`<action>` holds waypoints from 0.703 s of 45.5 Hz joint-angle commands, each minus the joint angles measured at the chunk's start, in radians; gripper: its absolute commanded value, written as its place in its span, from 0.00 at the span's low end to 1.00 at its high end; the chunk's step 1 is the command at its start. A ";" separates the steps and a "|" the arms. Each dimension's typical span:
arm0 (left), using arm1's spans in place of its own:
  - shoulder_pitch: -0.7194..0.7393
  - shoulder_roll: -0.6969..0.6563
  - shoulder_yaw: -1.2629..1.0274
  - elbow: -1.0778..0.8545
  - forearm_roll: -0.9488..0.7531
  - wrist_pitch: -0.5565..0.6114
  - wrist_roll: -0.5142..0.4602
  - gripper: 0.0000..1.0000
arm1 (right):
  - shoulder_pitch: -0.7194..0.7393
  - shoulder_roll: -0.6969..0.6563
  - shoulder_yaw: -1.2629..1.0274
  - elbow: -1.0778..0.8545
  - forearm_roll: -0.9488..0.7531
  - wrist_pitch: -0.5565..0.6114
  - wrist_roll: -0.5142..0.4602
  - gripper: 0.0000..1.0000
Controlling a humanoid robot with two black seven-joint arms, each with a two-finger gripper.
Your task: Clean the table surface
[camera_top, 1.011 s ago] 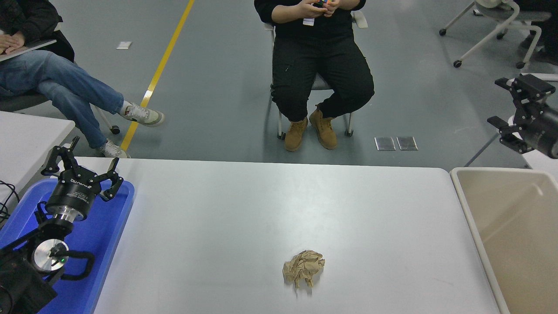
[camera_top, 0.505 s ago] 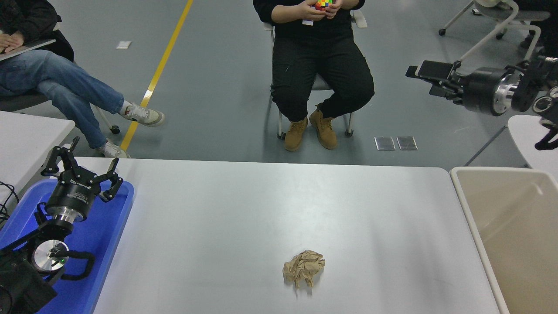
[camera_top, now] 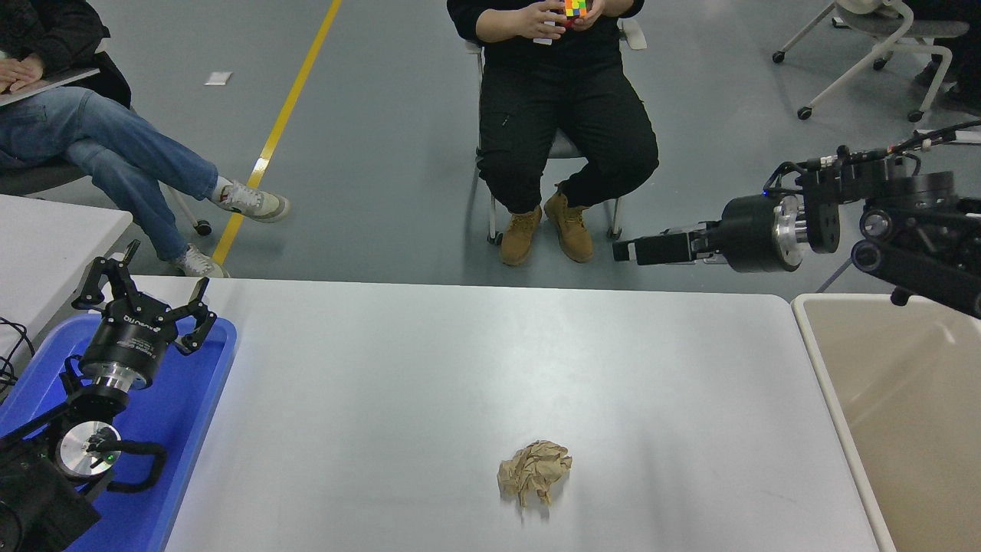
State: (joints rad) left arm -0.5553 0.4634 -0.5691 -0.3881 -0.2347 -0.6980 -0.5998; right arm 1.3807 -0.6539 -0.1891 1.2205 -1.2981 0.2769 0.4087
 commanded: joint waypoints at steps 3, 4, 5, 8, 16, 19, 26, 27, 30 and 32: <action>0.000 0.000 0.000 0.000 0.000 0.000 0.000 1.00 | -0.068 0.091 -0.009 0.048 -0.086 -0.002 0.002 0.99; 0.000 0.000 0.000 0.000 0.000 0.000 0.000 1.00 | -0.074 0.099 -0.010 0.047 -0.087 -0.002 0.002 0.99; 0.000 0.001 0.000 0.000 0.000 0.000 0.000 1.00 | -0.078 0.103 -0.010 0.045 -0.087 -0.002 0.001 0.99; 0.000 0.000 0.000 0.000 0.000 0.000 0.000 1.00 | -0.098 0.119 -0.010 0.036 -0.089 -0.005 -0.002 0.99; 0.000 0.000 0.000 0.000 0.000 0.000 0.000 1.00 | -0.173 0.188 -0.012 -0.010 -0.092 -0.008 -0.005 0.99; 0.000 0.000 0.000 0.000 0.000 0.000 0.000 1.00 | -0.207 0.214 -0.012 -0.033 -0.099 -0.008 -0.005 0.99; 0.000 0.001 0.000 0.000 0.000 0.000 0.000 1.00 | -0.252 0.270 -0.009 -0.082 -0.144 -0.008 -0.005 0.99; 0.000 0.000 0.000 0.000 0.000 0.000 0.000 1.00 | -0.255 0.277 -0.009 -0.090 -0.144 -0.008 -0.005 0.99; 0.000 0.000 0.000 0.000 0.000 0.000 0.000 1.00 | -0.265 0.287 -0.006 -0.114 -0.144 -0.010 -0.004 0.99; 0.000 0.000 0.000 0.000 0.000 0.000 0.000 1.00 | -0.275 0.296 -0.006 -0.139 -0.144 -0.010 -0.004 0.99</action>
State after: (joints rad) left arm -0.5554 0.4635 -0.5691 -0.3881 -0.2347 -0.6980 -0.5998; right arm 1.1684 -0.4248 -0.1988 1.1630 -1.4185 0.2690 0.4043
